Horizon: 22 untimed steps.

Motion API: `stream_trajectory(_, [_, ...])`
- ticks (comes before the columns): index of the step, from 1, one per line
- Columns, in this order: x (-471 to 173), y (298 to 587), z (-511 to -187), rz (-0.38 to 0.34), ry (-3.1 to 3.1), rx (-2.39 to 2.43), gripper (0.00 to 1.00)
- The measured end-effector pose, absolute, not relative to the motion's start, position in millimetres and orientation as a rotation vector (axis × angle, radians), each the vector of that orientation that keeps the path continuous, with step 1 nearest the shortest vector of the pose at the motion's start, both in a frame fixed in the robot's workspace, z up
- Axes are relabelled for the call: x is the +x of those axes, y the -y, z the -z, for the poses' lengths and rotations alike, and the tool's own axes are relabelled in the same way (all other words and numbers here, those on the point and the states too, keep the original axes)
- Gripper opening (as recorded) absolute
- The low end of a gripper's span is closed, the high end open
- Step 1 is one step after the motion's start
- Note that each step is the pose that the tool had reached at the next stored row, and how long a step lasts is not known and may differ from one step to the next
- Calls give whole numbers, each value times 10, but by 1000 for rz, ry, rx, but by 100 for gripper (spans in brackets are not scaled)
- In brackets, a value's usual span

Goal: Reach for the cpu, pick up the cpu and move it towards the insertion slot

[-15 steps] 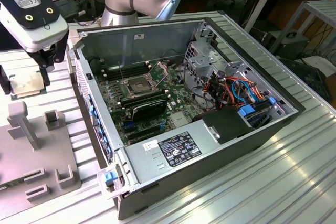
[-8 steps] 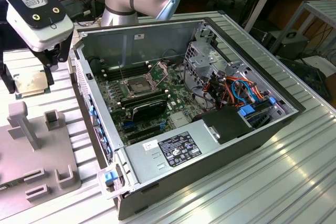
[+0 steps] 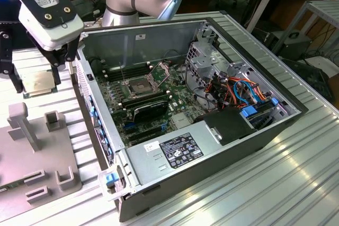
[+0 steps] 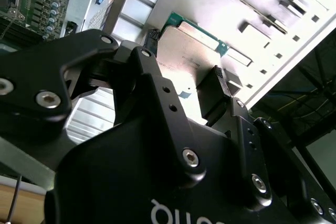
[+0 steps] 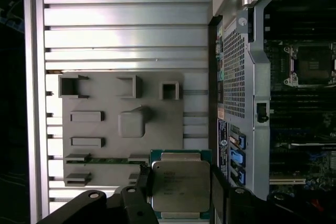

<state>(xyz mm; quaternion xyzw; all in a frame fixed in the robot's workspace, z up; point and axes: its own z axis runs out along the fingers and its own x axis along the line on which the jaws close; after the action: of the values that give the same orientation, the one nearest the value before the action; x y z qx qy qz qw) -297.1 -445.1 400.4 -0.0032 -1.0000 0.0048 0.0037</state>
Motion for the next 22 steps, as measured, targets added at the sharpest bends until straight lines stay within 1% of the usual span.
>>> stream_trajectory(22, [-2788,4451,-4004,-15,3134,-10,55])
